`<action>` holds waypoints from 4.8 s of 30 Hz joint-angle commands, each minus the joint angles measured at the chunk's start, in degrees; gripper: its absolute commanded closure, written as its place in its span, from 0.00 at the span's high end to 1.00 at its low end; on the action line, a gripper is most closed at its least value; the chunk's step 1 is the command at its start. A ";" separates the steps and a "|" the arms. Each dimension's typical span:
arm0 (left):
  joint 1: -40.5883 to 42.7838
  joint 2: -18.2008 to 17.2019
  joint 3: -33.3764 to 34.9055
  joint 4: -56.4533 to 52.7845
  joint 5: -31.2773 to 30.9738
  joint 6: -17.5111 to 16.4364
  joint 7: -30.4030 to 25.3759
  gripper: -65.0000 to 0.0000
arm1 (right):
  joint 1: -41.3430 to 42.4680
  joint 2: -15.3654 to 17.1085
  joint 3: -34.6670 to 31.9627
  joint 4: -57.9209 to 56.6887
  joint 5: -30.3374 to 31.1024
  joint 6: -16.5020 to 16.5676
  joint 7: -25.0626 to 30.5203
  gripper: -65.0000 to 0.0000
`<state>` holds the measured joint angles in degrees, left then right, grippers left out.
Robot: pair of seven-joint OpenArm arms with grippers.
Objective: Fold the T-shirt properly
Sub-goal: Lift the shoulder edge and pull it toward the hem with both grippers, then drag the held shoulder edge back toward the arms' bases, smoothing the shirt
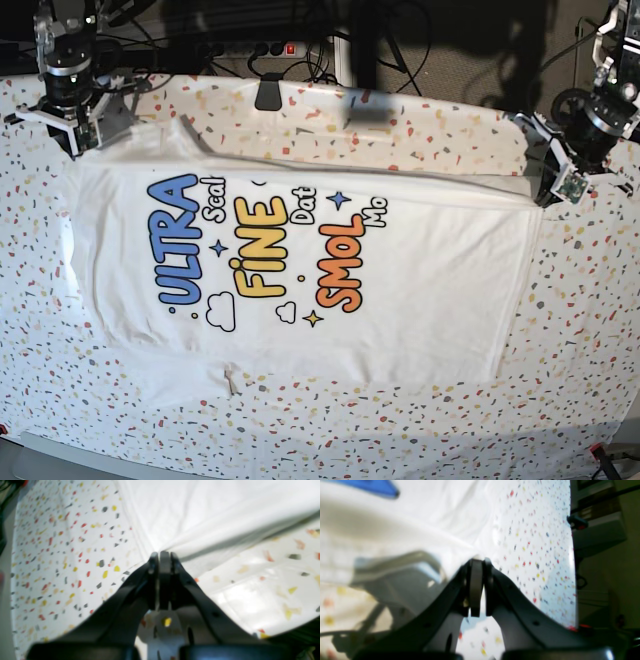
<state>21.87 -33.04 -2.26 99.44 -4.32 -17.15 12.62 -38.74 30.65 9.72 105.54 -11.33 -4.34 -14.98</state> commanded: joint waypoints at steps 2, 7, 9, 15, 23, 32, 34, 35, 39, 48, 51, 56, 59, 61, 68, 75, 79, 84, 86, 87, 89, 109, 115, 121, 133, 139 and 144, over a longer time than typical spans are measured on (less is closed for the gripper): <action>-2.21 -0.94 0.07 -1.03 -0.28 -0.48 -2.27 0.00 | 3.08 0.74 0.37 -0.98 0.90 0.68 1.36 0.00; -7.23 -0.96 2.05 -5.29 -0.26 -0.87 -2.29 0.00 | 10.62 0.74 0.37 -4.96 4.57 5.07 1.84 0.00; -9.27 -0.94 2.43 -7.17 -0.26 -0.87 -2.40 0.00 | 12.87 0.74 0.33 -6.23 4.55 5.62 1.97 0.00; -14.27 -0.94 2.43 -12.50 -0.31 -1.36 -3.06 0.00 | 18.25 0.79 -3.39 -8.04 4.50 5.70 2.14 0.00; -14.60 -0.92 2.43 -14.64 -1.95 -2.60 -4.52 0.00 | 27.67 0.76 -12.48 -13.40 3.65 5.68 2.10 0.00; -14.62 -0.92 2.43 -14.71 -1.75 -2.60 -6.32 0.00 | 33.51 0.74 -17.57 -17.73 2.93 5.70 2.08 0.00; -14.78 -0.92 2.43 -14.71 -1.75 -2.62 -6.32 0.00 | 33.53 0.76 -17.90 -17.75 2.34 5.68 2.10 0.00; -14.91 -0.92 2.43 -14.71 -1.75 -2.60 -6.32 0.00 | 33.53 0.76 -17.90 -17.75 2.36 5.68 2.08 0.00; -15.41 -0.74 2.43 -14.71 -1.75 -2.62 -6.27 0.00 | 33.51 0.79 -17.90 -17.77 2.36 5.68 2.05 0.00; -18.58 2.73 2.43 -17.29 1.97 -2.78 -6.25 0.00 | 33.48 0.79 -17.90 -17.77 2.34 5.68 1.64 0.00; -20.59 3.02 2.43 -19.82 1.92 -2.80 -6.25 0.00 | 33.48 0.79 -17.90 -17.77 2.32 5.66 1.60 0.00; -21.42 3.02 2.43 -22.23 4.37 -2.78 -6.27 0.00 | 33.51 0.76 -17.90 -17.79 2.34 5.64 1.57 0.00; -21.38 3.02 2.43 -22.23 4.52 -2.78 -6.25 0.00 | 33.51 0.79 -17.90 -17.79 2.36 5.64 1.57 0.00; -21.46 2.99 2.43 -22.21 4.52 -2.75 -6.29 0.17 | 33.51 0.79 -17.90 -17.79 2.36 5.64 1.60 0.07; -23.19 2.34 2.34 -22.12 11.61 -2.49 -6.23 0.38 | 34.25 0.98 -17.90 -17.66 0.76 -0.48 1.64 0.46; -22.10 1.07 2.32 -16.17 18.47 -3.69 -0.59 0.38 | 31.04 2.51 -17.90 -12.17 -0.92 -1.27 -3.67 0.46; -18.80 0.90 2.38 -10.45 21.90 -8.46 -0.33 0.38 | 25.09 2.67 -17.90 -5.09 -2.67 -1.25 -5.31 0.46; -14.64 0.92 2.43 -9.11 26.82 -9.46 -5.09 0.37 | 17.27 2.67 -17.90 1.14 -7.08 -0.96 -7.58 0.46; -13.86 0.92 2.43 -9.14 28.89 -9.51 -6.75 0.34 | 15.08 2.64 -17.97 1.73 -9.70 0.85 -9.27 0.46; -13.60 0.92 2.43 -9.14 29.62 -9.51 -6.99 0.33 | 14.29 2.64 -18.01 1.73 -10.82 2.08 -10.47 0.46; -13.49 0.92 2.43 -9.81 31.69 -9.73 -7.89 0.33 | 13.09 2.67 -18.01 1.73 -11.50 3.06 -13.16 0.46; -24.72 0.44 20.35 -31.26 48.11 -5.35 -5.77 0.16 | 13.00 2.51 -17.99 1.88 -16.15 4.15 -18.51 0.46; -24.70 0.55 20.35 -31.21 48.24 -5.31 -5.01 0.00 | 13.11 2.51 -17.99 1.88 -13.81 7.13 -18.38 0.46; -24.68 0.79 20.35 -31.19 44.22 -5.16 -1.66 0.00 | 15.47 2.19 -18.01 1.88 -6.99 7.96 -16.76 0.46; -24.57 0.79 20.35 -30.40 39.80 -5.16 -1.70 0.00 | 16.72 2.23 -18.01 0.15 -4.07 21.07 -18.05 0.46; -24.59 0.79 20.35 -29.00 39.80 -5.16 -1.70 0.00 | 17.03 2.36 -18.01 -5.01 -6.82 23.34 -17.57 0.46; -24.63 0.79 20.35 -28.13 39.80 -5.16 -1.70 0.00 | 17.49 2.38 -18.01 -6.56 -12.13 23.23 -17.25 0.46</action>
<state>-3.01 -31.75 17.96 70.91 35.92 -21.15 10.81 -21.19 32.25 -8.67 98.94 -22.63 18.72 -30.74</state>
